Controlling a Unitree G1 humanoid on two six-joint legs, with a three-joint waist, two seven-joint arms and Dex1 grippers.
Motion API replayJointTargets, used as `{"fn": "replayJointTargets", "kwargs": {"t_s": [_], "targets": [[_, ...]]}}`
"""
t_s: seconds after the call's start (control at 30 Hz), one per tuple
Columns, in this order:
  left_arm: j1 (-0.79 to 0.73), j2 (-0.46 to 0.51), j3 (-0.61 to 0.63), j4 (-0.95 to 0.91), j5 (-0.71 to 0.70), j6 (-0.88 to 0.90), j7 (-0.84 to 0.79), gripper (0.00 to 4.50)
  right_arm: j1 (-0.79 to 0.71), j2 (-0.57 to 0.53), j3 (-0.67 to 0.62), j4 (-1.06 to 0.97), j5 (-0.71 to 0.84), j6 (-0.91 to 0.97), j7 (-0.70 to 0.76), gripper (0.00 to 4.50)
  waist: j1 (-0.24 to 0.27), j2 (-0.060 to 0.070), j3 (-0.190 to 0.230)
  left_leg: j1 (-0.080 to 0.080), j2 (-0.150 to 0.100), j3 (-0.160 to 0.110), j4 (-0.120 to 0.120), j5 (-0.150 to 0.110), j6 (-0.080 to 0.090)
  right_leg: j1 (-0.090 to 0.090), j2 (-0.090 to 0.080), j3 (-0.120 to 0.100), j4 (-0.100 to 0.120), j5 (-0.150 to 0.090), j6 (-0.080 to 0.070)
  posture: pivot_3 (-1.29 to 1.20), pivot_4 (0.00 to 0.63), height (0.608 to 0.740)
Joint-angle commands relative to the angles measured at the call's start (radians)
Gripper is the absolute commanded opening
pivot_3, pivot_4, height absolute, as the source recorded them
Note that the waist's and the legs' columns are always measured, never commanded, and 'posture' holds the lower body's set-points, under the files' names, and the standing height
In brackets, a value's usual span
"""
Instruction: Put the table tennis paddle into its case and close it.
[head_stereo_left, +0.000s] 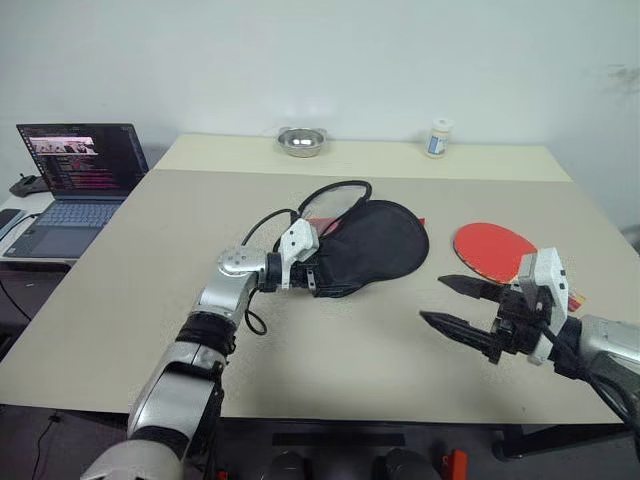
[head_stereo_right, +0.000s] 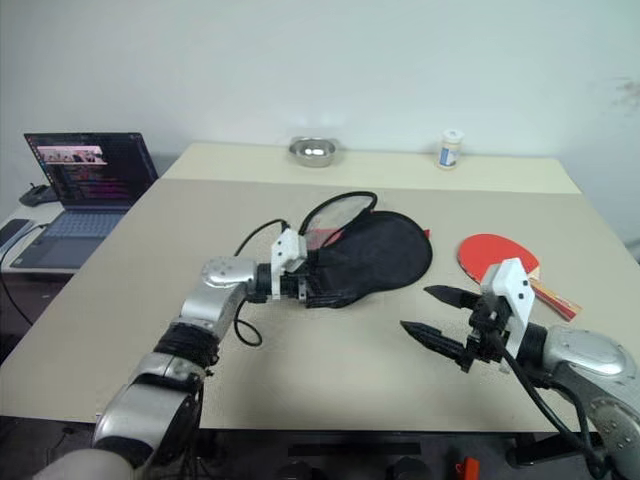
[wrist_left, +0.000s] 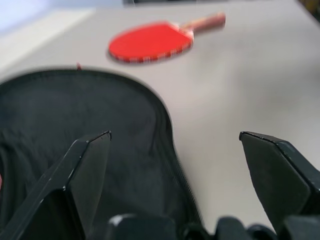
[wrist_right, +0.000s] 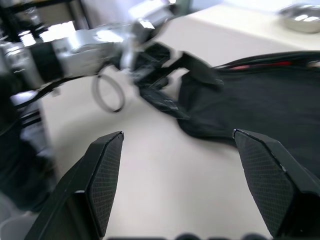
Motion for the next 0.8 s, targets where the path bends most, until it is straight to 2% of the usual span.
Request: {"fn": "replayJointTargets", "kwargs": {"t_s": [0.03,0.23,0.57,0.67,0.8], "targets": [[-0.058,-0.018,-0.018,0.096,0.038,-0.075,-0.037,4.5,-0.013,-0.017,-0.03,-0.064,0.073,0.017,-0.047,3.83,-0.001,-0.001,0.0,-0.001,0.0,-0.001,0.0,0.0,0.0,0.0,0.0,0.0,-0.001,0.0,0.0,0.0,0.15,0.74],[-0.108,-0.024,-0.042,0.245,0.113,-0.174,-0.062,4.5,-0.018,-0.001,-0.004,-0.076,0.067,0.002,-0.129,3.83,-0.001,-0.001,0.0,-0.01,0.0,-0.002,0.002,0.0,0.0,-0.009,0.0,-0.002,0.001,0.0,0.0,0.0,0.15,0.74],[-0.109,0.015,-0.062,0.359,0.214,-0.295,-0.066,4.5,0.024,0.012,0.007,-0.073,0.034,-0.037,-0.153,3.83,-0.001,-0.001,0.0,-0.01,0.0,-0.003,0.002,0.0,0.0,-0.009,0.001,-0.002,0.001,0.0,0.0,0.0,0.15,0.74],[-0.106,0.016,-0.053,0.37,0.215,-0.302,-0.069,3.92,0.03,0.014,0.008,-0.066,0.023,-0.049,-0.151,3.86,-0.001,-0.001,0.0,-0.01,0.0,-0.003,0.002,0.0,0.0,-0.009,0.001,-0.002,0.002,0.0,0.0,0.0,0.15,0.74],[-0.1,0.015,-0.046,0.37,0.211,-0.293,-0.08,2.56,0.035,0.014,0.002,-0.053,0.008,-0.062,-0.145,3.86,-0.001,-0.001,0.0,-0.01,0.0,-0.003,0.003,0.0,0.0,-0.009,0.001,-0.002,0.004,0.0,0.0,0.0,0.15,0.74]]}}
